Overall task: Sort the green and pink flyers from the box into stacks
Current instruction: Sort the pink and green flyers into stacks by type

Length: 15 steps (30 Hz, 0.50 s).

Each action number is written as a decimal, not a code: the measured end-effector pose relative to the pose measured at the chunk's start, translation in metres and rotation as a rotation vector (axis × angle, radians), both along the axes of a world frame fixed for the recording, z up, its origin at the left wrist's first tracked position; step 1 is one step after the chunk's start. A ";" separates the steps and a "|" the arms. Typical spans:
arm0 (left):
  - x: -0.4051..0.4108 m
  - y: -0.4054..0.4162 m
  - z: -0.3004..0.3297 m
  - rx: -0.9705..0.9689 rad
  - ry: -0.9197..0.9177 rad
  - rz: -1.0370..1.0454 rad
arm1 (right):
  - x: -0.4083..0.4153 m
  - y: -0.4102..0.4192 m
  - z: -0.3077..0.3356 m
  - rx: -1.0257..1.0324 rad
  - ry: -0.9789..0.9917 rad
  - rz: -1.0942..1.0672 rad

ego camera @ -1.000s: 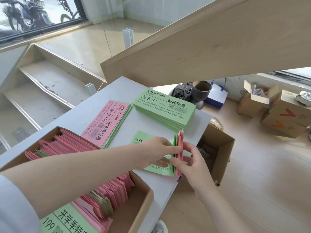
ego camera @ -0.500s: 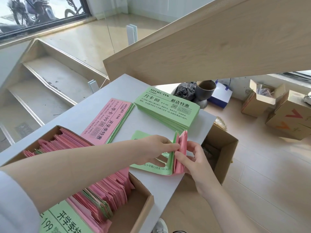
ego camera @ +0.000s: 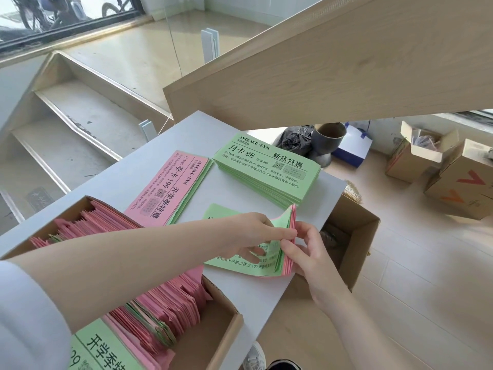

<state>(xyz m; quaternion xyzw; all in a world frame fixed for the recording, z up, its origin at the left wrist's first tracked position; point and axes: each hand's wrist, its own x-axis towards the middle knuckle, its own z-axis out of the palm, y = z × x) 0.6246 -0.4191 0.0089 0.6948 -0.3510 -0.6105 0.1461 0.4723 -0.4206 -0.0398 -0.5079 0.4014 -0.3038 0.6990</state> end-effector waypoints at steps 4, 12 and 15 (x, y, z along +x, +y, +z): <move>-0.009 -0.005 0.005 -0.030 -0.091 -0.061 | 0.001 0.000 0.003 -0.019 -0.083 0.122; 0.041 0.010 0.052 -0.189 -0.318 -0.141 | -0.003 -0.027 0.011 -0.236 0.085 0.146; 0.056 0.018 0.089 -0.344 -0.375 -0.139 | 0.011 -0.037 0.031 -0.404 0.108 0.328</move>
